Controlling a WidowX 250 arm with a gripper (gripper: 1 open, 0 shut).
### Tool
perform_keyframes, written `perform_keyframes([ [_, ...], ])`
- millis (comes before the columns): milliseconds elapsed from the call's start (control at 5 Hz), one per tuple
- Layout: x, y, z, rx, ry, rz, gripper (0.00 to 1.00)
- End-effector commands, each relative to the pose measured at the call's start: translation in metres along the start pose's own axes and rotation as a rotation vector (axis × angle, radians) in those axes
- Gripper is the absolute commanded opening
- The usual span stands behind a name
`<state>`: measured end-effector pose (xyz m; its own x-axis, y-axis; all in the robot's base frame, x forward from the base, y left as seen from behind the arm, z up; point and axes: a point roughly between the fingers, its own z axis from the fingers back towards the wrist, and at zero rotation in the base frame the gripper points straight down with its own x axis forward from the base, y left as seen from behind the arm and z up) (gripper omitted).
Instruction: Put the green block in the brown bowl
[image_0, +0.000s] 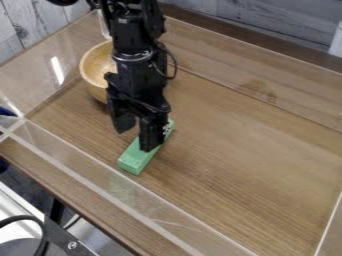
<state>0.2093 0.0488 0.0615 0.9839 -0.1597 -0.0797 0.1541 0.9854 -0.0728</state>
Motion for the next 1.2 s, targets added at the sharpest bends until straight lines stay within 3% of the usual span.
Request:
perform_keyframes([
  [0, 0.015, 0.006, 0.017, 0.026, -0.050, -0.019, 1.00],
  [200, 0.020, 0.007, 0.017, 0.024, -0.034, -0.040, 1.00],
  [400, 0.019, 0.010, 0.007, 0.024, -0.058, -0.011, 1.00],
  [1000, 0.028, 0.011, -0.015, 0.053, 0.010, 0.018, 1.00],
])
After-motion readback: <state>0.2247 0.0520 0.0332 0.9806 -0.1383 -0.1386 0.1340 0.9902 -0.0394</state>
